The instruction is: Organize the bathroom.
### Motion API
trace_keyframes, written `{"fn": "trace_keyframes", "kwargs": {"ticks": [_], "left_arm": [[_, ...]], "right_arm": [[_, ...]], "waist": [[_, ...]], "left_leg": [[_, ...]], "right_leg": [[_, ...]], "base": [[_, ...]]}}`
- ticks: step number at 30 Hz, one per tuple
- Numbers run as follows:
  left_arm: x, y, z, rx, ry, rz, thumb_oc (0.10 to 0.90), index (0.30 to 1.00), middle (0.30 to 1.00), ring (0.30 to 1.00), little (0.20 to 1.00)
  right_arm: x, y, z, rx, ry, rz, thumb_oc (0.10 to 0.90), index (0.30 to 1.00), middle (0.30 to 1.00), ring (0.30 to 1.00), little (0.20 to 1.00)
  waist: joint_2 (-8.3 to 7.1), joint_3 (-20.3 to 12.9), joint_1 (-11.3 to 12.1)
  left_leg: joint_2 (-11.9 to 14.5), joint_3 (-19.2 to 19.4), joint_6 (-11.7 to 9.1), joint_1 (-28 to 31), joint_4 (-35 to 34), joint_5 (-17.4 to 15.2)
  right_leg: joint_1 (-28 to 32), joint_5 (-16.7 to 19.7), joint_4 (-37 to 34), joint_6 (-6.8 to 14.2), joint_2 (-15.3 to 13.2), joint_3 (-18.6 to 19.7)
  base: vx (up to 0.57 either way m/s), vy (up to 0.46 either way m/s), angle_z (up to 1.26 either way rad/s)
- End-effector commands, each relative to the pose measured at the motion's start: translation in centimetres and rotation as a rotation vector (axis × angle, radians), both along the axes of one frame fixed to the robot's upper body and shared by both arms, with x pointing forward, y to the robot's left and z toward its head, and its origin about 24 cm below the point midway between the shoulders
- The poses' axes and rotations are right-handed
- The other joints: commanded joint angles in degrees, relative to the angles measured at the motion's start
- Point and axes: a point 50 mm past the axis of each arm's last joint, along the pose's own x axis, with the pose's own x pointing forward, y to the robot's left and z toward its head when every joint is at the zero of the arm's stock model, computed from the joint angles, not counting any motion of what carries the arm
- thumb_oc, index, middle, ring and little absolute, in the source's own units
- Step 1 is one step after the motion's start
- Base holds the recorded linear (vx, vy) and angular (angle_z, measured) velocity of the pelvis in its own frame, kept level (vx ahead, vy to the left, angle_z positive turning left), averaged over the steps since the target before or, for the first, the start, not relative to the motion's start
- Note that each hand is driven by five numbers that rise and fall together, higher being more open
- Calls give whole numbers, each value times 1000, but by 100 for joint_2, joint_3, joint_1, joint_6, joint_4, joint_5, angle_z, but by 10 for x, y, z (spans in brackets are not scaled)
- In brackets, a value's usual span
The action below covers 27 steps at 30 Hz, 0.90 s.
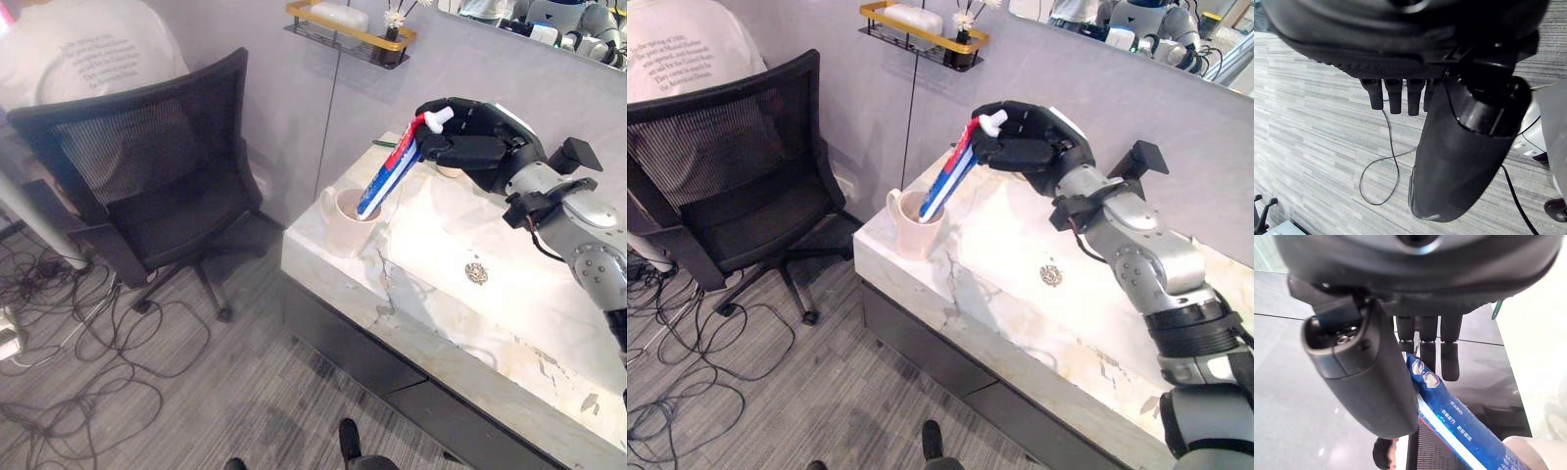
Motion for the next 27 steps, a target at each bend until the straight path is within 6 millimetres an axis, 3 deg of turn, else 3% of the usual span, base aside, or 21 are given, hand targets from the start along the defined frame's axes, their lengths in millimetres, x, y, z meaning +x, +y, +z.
{"fn": "trace_keyframes", "kwargs": {"ticks": [1,27], "left_arm": [[-55,29,14,96,199,53,800,900,900,900,900],[-58,27,14,98,208,57,800,900,900,900,900]], "right_arm": [[-30,-7,80,144,-418,17,400,300,300,300,300],[-33,-7,80,138,-453,-4,400,300,300,300,300]], "waist": [[-176,-245,91],[-186,-165,147]], "left_leg": [[21,-351,-70,162,-173,73],[81,-399,-108,15,-37,54]], "right_leg": [[71,-601,485,434,-160,262],[41,-620,515,428,-166,229]], "base": [[0,0,0],[0,0,0]]}}
